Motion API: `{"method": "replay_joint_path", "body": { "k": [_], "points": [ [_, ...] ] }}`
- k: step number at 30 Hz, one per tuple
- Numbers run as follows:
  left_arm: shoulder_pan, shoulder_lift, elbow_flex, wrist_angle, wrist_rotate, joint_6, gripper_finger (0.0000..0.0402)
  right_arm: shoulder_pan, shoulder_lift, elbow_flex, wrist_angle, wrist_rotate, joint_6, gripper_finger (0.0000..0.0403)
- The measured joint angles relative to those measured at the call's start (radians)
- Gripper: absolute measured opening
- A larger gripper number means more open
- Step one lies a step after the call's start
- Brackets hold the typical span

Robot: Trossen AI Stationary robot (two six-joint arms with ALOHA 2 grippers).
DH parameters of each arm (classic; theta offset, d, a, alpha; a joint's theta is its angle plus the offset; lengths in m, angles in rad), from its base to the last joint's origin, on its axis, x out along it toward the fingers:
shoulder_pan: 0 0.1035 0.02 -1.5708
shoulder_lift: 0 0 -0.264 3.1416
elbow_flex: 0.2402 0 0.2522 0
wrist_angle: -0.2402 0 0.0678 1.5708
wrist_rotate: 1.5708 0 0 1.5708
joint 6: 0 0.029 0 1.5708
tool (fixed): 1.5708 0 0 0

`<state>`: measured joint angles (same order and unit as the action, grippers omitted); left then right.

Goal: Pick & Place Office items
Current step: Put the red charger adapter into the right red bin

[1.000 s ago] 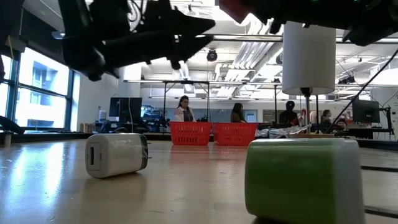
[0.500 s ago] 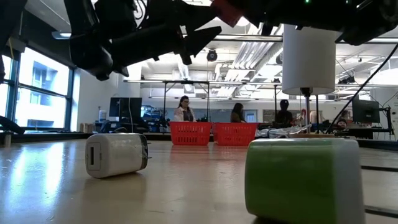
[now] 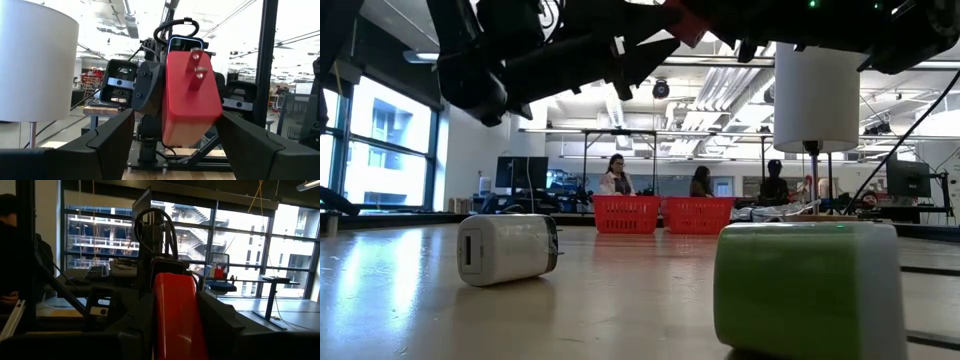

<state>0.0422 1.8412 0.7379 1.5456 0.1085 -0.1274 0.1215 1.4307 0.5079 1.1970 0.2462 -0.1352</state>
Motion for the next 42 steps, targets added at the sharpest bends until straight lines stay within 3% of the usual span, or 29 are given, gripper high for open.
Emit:
{"method": "replay_joint_path", "body": {
  "k": [10,15,21,25,29,34,42],
  "points": [
    [0.001,0.0,0.029,-0.062,0.0,0.025,0.0254,0.0,0.0,0.0,-0.02,0.0,-0.001,0.0111],
    [0.001,0.0,0.029,-0.063,-0.015,0.039,0.0203,0.0,0.0,0.0,-0.029,0.002,-0.001,0.0111],
    [0.001,0.0,0.028,-0.065,-0.023,0.05,0.0111,-0.015,0.0,0.0,-0.046,-0.008,0.001,0.0111],
    [0.001,0.0,0.028,-0.066,-0.02,0.049,0.0108,-0.034,-0.001,0.0,-0.06,-0.035,0.028,0.0114],
    [0.002,0.0,0.027,-0.089,0.004,0.041,0.0108,-0.039,-0.001,0.003,-0.095,-0.042,0.034,0.0166],
    [0.019,-0.001,0.028,-0.14,0.124,-0.011,0.0108,-0.024,0.0,0.003,-0.125,-0.046,0.034,0.0232],
    [0.057,-0.071,0.028,-0.419,0.207,-0.039,0.0108,0.032,-0.09,0.001,-0.357,0.008,0.034,0.0279]
  ]
}}
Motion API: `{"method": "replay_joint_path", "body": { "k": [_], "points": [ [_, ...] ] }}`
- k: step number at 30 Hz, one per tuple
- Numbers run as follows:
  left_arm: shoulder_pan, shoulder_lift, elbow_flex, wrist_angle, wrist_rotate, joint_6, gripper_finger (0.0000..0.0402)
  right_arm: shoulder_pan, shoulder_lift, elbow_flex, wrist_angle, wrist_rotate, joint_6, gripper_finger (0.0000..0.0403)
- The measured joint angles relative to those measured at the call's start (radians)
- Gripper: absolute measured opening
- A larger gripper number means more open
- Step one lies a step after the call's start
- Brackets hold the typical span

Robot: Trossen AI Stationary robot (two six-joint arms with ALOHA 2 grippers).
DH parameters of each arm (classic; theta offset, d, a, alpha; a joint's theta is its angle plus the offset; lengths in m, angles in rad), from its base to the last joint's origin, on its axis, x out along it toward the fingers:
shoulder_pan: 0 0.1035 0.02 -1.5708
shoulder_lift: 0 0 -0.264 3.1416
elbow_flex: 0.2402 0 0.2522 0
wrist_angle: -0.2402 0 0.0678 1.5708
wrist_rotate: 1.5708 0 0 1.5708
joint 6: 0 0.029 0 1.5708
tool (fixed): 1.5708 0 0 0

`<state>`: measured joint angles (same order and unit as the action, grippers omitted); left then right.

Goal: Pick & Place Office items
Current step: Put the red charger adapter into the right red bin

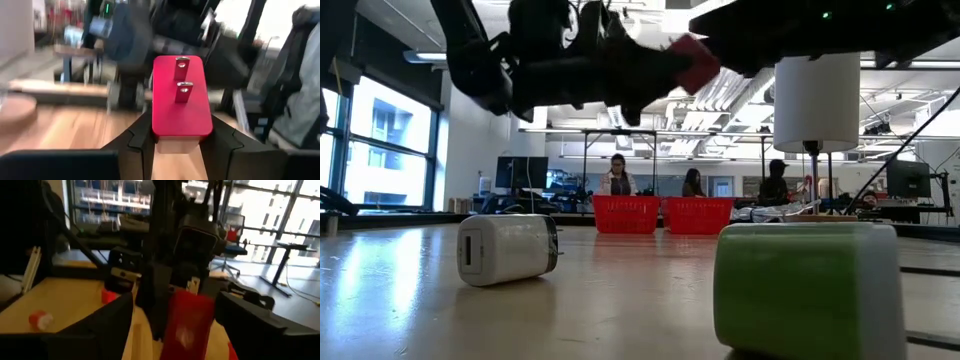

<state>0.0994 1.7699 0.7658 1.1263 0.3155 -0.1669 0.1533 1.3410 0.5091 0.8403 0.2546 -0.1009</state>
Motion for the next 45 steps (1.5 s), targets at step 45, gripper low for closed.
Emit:
{"method": "replay_joint_path", "body": {
  "k": [45],
  "points": [
    [-0.114,-0.155,0.196,-0.812,-0.34,0.265,0.0108,-0.076,0.024,-0.001,-0.14,-0.186,0.098,0.0281]
  ]
}}
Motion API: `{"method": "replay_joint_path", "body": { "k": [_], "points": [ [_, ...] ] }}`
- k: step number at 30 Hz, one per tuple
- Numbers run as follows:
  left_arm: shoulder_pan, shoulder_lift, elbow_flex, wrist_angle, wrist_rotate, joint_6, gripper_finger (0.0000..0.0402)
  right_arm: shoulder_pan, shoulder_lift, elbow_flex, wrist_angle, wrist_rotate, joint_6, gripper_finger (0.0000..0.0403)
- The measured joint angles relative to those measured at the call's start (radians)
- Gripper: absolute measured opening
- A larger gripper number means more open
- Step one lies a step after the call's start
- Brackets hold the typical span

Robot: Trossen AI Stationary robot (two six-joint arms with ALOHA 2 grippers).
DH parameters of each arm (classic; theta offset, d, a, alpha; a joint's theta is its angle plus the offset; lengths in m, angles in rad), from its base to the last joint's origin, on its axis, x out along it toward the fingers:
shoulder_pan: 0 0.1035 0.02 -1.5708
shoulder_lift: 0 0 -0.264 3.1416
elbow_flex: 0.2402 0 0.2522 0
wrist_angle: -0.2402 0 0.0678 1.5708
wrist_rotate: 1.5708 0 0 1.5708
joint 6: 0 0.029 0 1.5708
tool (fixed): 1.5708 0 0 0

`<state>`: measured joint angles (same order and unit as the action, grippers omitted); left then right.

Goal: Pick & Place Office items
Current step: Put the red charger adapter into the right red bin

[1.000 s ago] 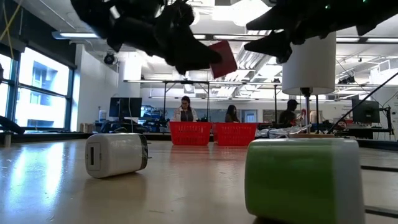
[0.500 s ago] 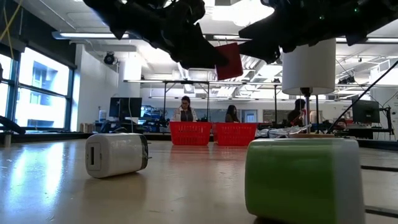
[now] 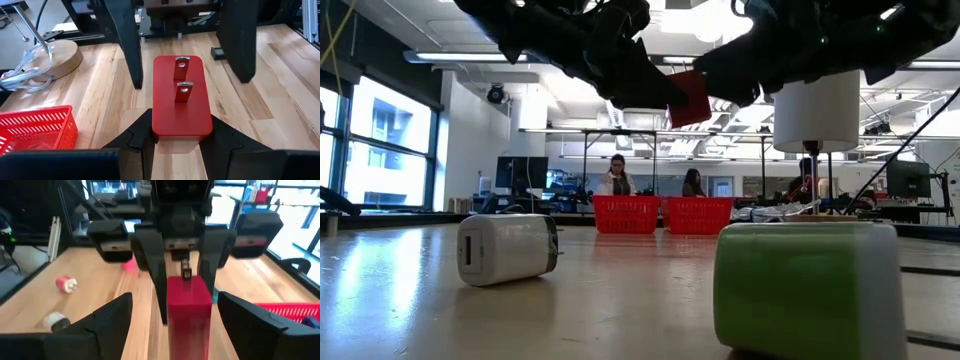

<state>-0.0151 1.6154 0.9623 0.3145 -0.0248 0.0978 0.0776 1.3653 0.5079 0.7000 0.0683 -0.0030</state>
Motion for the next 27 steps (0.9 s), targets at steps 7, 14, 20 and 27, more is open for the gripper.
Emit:
{"method": "replay_joint_path", "body": {
  "k": [7,14,20,27],
  "points": [
    [0.0,0.0,0.0,0.001,0.0,0.001,0.0108,-0.026,0.002,0.0,0.007,-0.026,0.002,0.0261],
    [0.0,0.0,0.0,0.021,0.0,0.001,0.0108,-0.048,0.003,0.0,0.014,-0.075,0.001,0.0216],
    [0.0,0.0,0.0,0.025,0.0,0.002,0.0108,-0.048,0.003,0.0,0.014,-0.074,-0.027,0.0174],
    [0.0,0.0,0.0,0.026,-0.005,0.003,0.0108,-0.048,0.002,0.0,0.01,-0.067,-0.069,0.0114]
  ]
}}
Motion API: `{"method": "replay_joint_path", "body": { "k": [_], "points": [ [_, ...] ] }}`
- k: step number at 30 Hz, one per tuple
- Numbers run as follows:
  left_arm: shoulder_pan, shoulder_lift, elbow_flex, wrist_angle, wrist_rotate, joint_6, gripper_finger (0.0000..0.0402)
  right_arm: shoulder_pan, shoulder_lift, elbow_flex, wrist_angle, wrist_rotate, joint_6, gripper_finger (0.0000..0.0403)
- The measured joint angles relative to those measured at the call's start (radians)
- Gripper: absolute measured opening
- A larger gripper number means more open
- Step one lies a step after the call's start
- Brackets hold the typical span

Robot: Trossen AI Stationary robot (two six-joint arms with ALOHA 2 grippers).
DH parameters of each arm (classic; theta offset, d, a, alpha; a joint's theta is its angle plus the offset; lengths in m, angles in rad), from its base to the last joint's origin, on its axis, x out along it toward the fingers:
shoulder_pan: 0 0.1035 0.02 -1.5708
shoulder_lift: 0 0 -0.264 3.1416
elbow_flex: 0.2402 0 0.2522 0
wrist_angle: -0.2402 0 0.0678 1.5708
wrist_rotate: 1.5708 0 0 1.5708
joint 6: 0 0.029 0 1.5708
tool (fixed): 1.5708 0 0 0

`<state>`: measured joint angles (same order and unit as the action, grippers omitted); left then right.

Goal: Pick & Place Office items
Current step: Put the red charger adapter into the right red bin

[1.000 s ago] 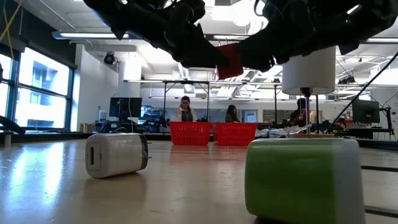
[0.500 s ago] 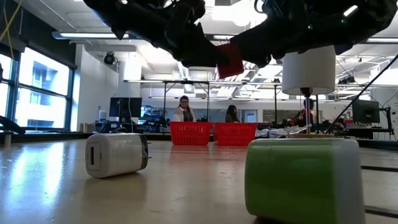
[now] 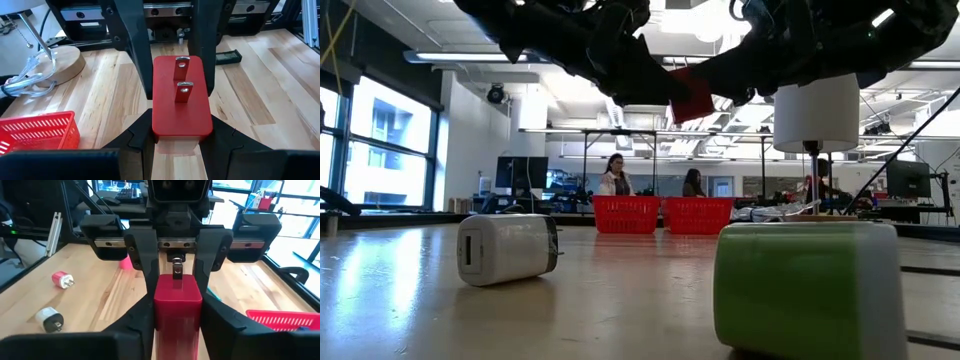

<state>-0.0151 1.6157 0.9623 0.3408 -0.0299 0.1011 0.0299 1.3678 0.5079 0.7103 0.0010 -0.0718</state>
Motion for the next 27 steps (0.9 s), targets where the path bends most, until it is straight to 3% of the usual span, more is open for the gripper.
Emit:
{"method": "replay_joint_path", "body": {
  "k": [13,21,27],
  "points": [
    [0.0,0.0,0.0,0.001,-0.007,0.011,0.0111,0.0,0.0,0.0,-0.002,-0.002,-0.01,0.011],
    [0.0,0.001,0.0,0.008,-0.006,0.011,0.0227,0.001,0.0,0.0,-0.032,-0.006,-0.033,0.011],
    [0.0,0.001,0.0,0.004,-0.007,0.008,0.0243,0.016,-0.011,0.001,-0.081,0.086,-0.031,0.011]
  ]
}}
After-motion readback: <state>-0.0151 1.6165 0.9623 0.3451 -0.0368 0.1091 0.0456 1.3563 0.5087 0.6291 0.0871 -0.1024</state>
